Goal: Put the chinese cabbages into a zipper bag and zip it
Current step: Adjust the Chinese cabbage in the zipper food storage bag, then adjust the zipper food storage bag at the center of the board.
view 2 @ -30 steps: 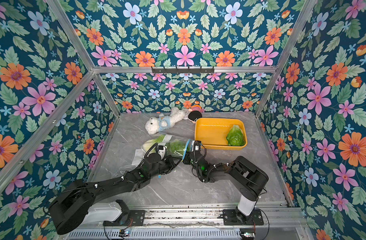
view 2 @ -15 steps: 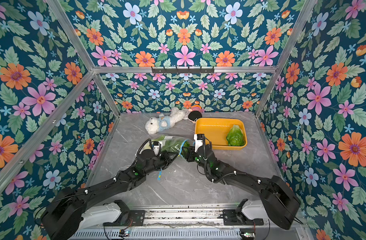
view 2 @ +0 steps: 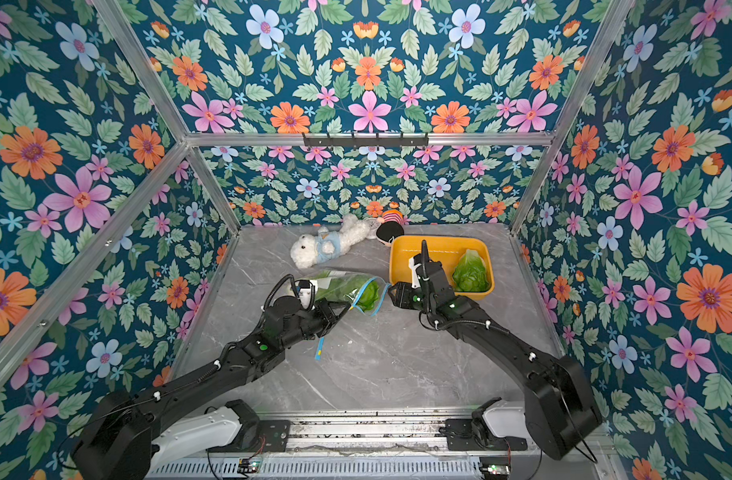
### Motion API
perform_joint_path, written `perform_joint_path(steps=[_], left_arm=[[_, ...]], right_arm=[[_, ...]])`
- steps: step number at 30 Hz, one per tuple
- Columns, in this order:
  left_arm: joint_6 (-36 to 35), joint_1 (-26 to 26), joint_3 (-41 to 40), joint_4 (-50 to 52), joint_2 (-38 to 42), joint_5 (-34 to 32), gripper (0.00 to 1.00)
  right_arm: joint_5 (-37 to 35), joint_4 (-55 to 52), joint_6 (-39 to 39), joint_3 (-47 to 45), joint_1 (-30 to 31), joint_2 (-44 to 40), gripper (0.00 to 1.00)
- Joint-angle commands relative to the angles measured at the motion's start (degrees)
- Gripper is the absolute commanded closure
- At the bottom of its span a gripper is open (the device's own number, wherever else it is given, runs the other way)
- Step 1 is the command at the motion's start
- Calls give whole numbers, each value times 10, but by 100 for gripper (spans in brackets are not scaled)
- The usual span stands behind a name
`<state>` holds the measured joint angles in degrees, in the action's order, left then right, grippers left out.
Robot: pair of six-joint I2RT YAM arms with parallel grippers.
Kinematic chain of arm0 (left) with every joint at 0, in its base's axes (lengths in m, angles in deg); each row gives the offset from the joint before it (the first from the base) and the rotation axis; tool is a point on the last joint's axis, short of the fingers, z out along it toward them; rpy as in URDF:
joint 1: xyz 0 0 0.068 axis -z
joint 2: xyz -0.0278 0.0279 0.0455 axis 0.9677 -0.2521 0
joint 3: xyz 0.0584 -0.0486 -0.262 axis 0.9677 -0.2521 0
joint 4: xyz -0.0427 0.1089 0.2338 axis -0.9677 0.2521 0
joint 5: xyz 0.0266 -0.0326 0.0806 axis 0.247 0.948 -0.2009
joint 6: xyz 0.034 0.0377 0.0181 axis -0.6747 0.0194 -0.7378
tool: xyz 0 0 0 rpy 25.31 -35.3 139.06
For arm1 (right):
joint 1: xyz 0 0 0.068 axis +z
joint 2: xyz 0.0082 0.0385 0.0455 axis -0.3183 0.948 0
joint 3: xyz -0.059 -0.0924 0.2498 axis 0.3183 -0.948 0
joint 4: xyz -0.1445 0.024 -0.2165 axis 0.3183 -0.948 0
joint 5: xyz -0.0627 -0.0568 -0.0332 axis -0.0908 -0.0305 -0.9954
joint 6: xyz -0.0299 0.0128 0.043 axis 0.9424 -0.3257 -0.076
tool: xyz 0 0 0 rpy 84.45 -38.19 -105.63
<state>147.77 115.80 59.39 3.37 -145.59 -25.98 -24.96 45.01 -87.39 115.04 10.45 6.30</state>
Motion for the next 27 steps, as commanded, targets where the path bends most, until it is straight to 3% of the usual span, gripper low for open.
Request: perform_joint_path(steps=[1, 11, 18, 23, 27], left_arm=[[-5, -2, 5, -2, 9, 1, 100], [-11, -5, 17, 22, 28, -4, 100], [-16, -7, 29, 30, 27, 1, 100], [-23, -11, 44, 39, 28, 1, 100], [-30, -16, 60, 48, 26, 4, 100]], right_arm=[[28, -8, 5, 19, -5, 39, 44], [48, 59, -24, 79, -26, 159, 45], [47, 70, -20, 118, -27, 233, 54], [44, 81, -13, 122, -27, 245, 69], [42, 90, -2, 111, -27, 215, 88]])
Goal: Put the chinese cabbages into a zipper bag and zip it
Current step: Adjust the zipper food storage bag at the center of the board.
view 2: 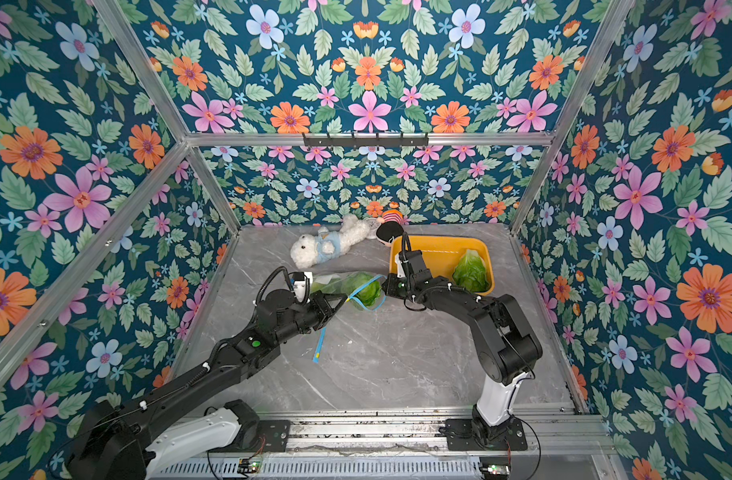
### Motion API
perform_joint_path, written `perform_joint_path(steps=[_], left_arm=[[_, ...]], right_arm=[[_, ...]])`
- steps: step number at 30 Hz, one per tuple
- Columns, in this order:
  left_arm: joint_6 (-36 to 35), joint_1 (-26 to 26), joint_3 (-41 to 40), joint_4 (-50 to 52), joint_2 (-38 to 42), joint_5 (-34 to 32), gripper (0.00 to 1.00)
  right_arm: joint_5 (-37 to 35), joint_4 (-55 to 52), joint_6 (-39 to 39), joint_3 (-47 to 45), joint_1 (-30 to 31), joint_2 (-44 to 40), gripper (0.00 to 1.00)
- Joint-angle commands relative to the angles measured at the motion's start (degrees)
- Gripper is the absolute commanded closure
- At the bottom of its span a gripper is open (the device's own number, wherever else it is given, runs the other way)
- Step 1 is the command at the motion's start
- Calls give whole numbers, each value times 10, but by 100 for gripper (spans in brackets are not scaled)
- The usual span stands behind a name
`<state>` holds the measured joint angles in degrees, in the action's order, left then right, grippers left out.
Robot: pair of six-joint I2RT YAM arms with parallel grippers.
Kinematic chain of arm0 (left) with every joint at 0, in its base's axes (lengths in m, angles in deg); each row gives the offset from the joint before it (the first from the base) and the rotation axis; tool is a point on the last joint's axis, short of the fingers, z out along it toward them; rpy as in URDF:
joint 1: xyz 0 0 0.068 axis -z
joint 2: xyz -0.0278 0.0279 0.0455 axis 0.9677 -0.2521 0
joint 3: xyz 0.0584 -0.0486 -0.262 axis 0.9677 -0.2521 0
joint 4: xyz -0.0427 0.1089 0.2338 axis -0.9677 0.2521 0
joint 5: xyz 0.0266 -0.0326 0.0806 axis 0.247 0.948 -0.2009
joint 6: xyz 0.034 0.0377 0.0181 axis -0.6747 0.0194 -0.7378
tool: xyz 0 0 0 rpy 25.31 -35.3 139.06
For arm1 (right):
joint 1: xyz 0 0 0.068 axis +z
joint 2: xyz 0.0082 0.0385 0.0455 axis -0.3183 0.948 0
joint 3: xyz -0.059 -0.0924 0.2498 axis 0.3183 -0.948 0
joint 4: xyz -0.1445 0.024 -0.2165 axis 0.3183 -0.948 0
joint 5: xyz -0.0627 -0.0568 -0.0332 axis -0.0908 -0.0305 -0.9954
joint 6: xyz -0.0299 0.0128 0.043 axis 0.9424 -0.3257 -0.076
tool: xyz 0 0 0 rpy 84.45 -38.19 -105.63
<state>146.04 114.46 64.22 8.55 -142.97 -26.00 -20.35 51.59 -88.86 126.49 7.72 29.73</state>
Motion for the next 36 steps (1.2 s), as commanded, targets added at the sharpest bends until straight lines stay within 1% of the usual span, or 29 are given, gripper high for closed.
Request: perform_joint_path(steps=[1, 3, 6, 8, 11, 15, 20, 23, 26, 28, 30, 32, 34, 35, 36], left_arm=[[-16, -6, 18, 2, -1, 5, 100], [-25, -14, 38, 13, -4, 13, 100], [-46, -26, 77, 40, -4, 22, 100], [-64, -32, 109, 68, -1, 22, 100], [-84, -44, 154, 105, 8, 24, 100], [-82, -52, 186, 110, 19, 33, 100], [-62, -54, 199, 108, 8, 40, 100], [-29, -50, 186, 65, -11, 58, 100], [-9, -44, 166, 24, -28, 68, 100], [-4, -43, 160, 2, -36, 78, 100], [-14, -43, 161, -8, -41, 89, 80], [-48, -44, 172, 15, -36, 93, 65], [-133, -46, 197, 75, -26, 68, 56], [-181, -47, 215, 130, -21, 40, 53], [-232, -49, 226, 158, -17, 25, 49]], right_arm=[[-5, 26, 15, -8, 1, -32, 92], [-20, 16, 22, -14, 0, -76, 99], [-41, -31, 39, -2, 1, -133, 100], [-52, -97, 52, 19, 1, -173, 100], [-78, -204, 49, 61, 1, -246, 100], [-92, -365, 51, 142, 1, -318, 100], [-85, -532, 55, 246, 1, -338, 100], [-73, -594, 47, 273, 1, -333, 100], [-91, -596, 35, 245, 1, -334, 100], [-79, -563, 27, 214, 1, -332, 100], [-76, -530, 16, 201, 2, -326, 100], [-78, -514, 12, 201, 0, -320, 100], [-88, -509, 9, 204, -5, -317, 100], [-86, -508, 6, 203, -13, -316, 100], [-78, -509, 2, 202, -22, -315, 100]])
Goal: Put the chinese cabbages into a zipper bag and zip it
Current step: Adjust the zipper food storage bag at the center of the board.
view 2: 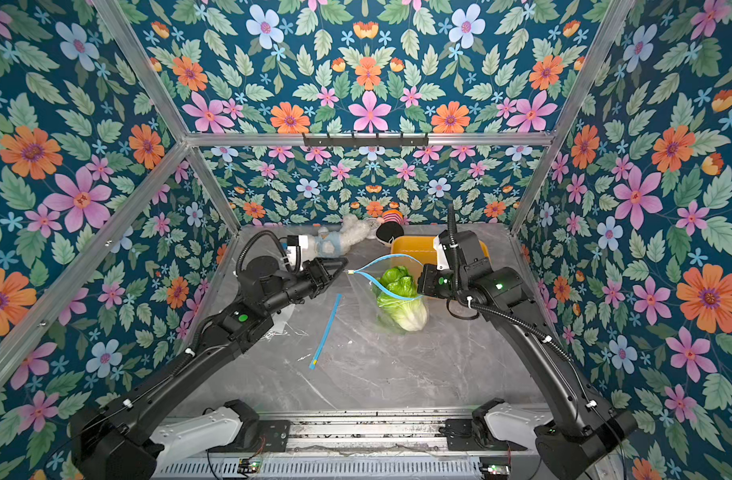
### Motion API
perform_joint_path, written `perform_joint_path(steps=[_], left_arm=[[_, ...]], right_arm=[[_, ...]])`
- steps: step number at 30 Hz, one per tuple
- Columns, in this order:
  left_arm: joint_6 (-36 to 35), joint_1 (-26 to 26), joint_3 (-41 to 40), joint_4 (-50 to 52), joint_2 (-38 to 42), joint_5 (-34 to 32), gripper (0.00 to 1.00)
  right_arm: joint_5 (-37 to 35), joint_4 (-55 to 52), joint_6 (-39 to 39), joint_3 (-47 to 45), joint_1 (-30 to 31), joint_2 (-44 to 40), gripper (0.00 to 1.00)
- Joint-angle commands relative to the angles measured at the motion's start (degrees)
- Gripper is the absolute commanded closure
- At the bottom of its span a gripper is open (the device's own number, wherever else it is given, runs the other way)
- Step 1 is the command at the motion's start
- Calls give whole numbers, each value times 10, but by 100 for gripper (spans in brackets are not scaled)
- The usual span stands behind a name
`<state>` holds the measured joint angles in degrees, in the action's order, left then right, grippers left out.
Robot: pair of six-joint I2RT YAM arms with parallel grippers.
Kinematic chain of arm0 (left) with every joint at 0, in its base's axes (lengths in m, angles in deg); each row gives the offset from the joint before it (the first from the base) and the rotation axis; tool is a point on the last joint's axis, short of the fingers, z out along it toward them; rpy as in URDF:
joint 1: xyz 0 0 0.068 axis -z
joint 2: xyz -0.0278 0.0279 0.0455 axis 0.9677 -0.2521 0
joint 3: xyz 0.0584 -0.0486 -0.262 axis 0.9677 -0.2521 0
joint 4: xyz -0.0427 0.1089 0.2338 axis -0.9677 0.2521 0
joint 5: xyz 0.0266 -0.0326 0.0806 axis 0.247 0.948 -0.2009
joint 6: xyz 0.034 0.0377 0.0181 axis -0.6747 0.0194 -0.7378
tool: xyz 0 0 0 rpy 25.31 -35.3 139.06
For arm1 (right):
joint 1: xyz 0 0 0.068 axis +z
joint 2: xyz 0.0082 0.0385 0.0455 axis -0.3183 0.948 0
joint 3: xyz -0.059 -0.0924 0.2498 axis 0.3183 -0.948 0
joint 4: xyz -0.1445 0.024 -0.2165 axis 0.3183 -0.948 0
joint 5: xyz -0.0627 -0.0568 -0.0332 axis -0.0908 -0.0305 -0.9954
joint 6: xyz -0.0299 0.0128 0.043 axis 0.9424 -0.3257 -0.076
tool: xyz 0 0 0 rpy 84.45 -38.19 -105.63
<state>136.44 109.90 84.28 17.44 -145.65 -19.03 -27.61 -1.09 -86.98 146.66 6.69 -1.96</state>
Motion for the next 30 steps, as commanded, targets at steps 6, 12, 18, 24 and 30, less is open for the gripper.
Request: perform_joint_path(steps=[6, 12, 18, 24, 30], left_arm=[[-414, -5, -18, 48, 43, -53, 38], [-560, 5, -150, -108, 98, 78, 32], [-639, 118, -168, -100, 99, 26, 35], [-648, 173, -183, -151, 74, 3, 34], [-660, 221, -164, -183, 17, -6, 35]], right_arm=[[6, 3, -26, 22, -29, 7, 100], [10, -5, -56, 29, -43, 11, 100], [-4, -5, -85, 24, -43, 11, 100], [-11, 8, -94, 19, -43, 16, 100], [-27, 17, -101, 7, -43, 9, 100]])
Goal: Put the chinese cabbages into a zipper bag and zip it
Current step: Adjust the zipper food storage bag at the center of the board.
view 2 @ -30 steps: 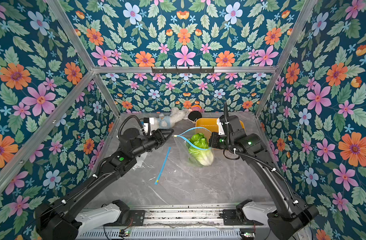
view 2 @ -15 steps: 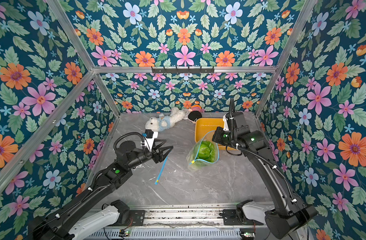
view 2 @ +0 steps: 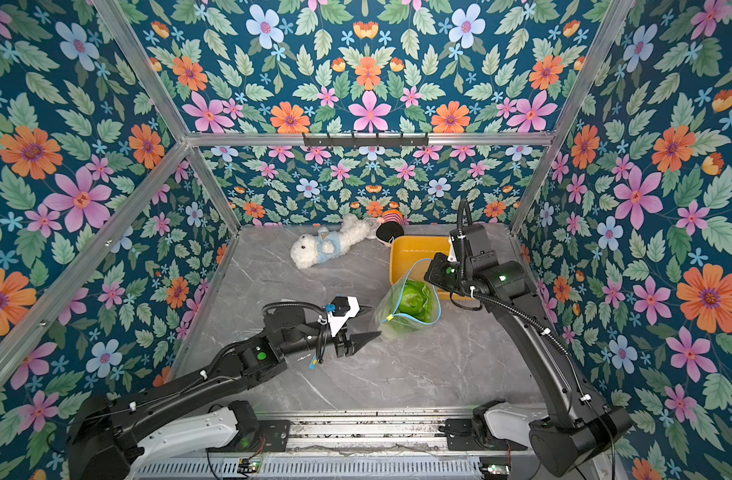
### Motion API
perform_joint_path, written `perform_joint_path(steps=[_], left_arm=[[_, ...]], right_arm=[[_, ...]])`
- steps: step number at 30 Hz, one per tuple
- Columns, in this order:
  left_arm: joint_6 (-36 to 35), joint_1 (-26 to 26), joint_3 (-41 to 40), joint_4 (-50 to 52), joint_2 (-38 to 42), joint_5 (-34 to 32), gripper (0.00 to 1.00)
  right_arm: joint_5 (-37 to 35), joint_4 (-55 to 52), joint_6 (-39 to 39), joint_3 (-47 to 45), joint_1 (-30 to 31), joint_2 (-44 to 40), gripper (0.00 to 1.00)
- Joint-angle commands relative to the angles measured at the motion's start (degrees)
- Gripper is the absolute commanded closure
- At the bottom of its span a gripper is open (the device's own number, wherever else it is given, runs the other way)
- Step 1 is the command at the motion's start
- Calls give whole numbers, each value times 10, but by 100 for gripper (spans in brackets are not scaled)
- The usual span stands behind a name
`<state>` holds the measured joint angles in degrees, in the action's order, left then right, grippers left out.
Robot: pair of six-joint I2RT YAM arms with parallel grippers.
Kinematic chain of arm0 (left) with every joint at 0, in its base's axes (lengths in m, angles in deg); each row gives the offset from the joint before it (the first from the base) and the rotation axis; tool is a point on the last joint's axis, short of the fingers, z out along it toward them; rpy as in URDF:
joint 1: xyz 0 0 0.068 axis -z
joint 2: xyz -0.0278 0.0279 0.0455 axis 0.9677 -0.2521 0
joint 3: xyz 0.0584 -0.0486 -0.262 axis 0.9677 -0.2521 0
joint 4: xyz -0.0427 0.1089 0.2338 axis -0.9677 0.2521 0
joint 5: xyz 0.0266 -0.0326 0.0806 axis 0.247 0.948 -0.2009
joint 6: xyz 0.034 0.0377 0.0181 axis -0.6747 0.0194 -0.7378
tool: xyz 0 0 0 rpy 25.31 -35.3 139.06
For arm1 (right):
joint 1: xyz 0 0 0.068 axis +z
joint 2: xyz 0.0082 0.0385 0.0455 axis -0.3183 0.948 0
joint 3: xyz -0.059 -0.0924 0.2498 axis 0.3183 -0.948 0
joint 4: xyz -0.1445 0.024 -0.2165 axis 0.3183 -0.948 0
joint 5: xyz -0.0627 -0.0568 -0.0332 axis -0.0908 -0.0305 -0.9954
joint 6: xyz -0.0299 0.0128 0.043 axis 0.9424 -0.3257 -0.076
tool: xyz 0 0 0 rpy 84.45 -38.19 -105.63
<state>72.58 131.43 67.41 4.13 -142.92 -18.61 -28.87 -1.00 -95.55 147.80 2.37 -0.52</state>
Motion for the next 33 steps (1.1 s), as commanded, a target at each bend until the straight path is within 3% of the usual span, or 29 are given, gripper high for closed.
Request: perform_joint_path(steps=[1, 4, 7, 11, 19, 28, 33], left_arm=[[-15, 6, 3, -63, -15, 2, 35], [-11, 12, 15, -63, -24, 8, 37], [-4, 14, 19, -100, -40, -18, 50], [5, 15, 26, -138, -58, -3, 62], [-3, 15, 42, -127, -67, -16, 100], [18, 8, 59, -72, -7, -90, 100], [61, -31, 64, -60, -11, -100, 100]], right_arm=[[-15, 18, -16, -5, 0, -6, 100], [-26, 13, -15, 0, 0, -6, 100], [-34, 19, -15, 0, 1, -10, 100], [-43, 24, -18, -5, 1, -16, 100], [-50, 25, -12, -7, 1, -23, 100], [-87, -74, 6, 55, 0, -42, 100], [-75, -97, -17, 7, 1, -74, 100]])
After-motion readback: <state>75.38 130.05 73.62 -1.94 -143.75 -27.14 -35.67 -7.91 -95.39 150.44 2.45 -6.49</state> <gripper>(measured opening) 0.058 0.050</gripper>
